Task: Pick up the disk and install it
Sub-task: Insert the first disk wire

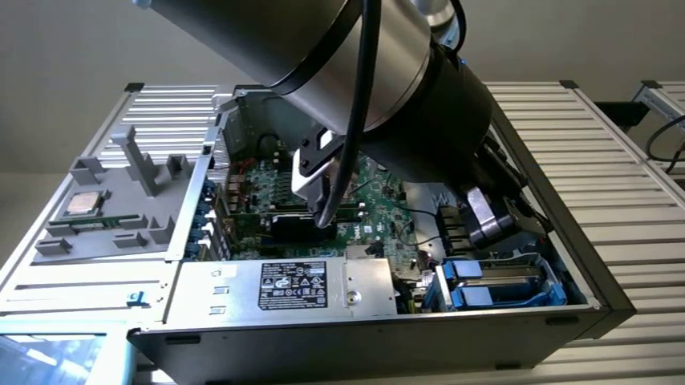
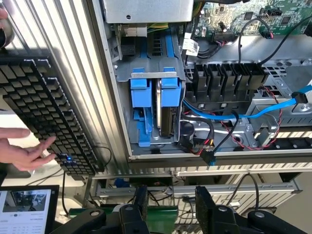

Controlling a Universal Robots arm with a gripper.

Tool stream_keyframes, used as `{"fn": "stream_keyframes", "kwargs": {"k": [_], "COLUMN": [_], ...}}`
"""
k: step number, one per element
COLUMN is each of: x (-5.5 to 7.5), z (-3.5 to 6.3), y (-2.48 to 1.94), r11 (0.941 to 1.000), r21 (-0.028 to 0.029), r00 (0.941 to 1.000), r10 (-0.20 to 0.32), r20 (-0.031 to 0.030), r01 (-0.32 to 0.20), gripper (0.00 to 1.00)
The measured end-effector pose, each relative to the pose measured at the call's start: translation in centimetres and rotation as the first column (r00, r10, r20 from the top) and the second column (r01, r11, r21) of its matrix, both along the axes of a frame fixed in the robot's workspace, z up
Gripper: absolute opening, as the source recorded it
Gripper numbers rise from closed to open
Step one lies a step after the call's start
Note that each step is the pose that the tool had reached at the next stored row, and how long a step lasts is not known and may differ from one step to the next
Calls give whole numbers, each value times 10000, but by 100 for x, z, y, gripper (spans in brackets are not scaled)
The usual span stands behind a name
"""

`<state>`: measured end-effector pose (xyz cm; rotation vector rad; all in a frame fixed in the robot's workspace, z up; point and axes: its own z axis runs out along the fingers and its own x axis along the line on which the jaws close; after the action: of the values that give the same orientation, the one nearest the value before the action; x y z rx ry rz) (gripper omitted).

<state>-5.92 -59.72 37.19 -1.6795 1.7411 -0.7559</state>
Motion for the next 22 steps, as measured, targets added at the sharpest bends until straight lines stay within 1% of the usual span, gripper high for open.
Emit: {"fn": "stream_keyframes", "kwargs": {"k": [7,8,10,12,13,14,15,16,17,18,19,20,21,22], "x": [2,3,18,33,40,47,52,57,61,63,66,67,68,69], "z": [2,8,20,31,35,44,51,60,70,75,77,78,78,79], "y": [3,4,5,8,10,14,19,24,29,33,38,44,50,56], "r11": [10000,10000,10000,10000,10000,10000,10000,10000,10000,10000,10000,10000,10000,10000], "r21": [2,1,0,1,2,0,0,1,0,1,1,0,1,0], "r00": [10000,10000,9998,9992,9987,9984,9980,9978,9973,9966,9955,9940,9923,9904], "r10": [0,-1,1,0,-1,-1,0,0,0,-1,-1,0,-1,-1], "r20": [-5,-20,-176,-389,-502,-574,-625,-670,-728,-823,-942,-1094,-1239,-1382], "r01": [0,1,-1,0,1,1,0,0,0,1,1,0,1,1], "gripper": [52,52,52,50,44,44,31,31,25,20,20,20,13,13]}}
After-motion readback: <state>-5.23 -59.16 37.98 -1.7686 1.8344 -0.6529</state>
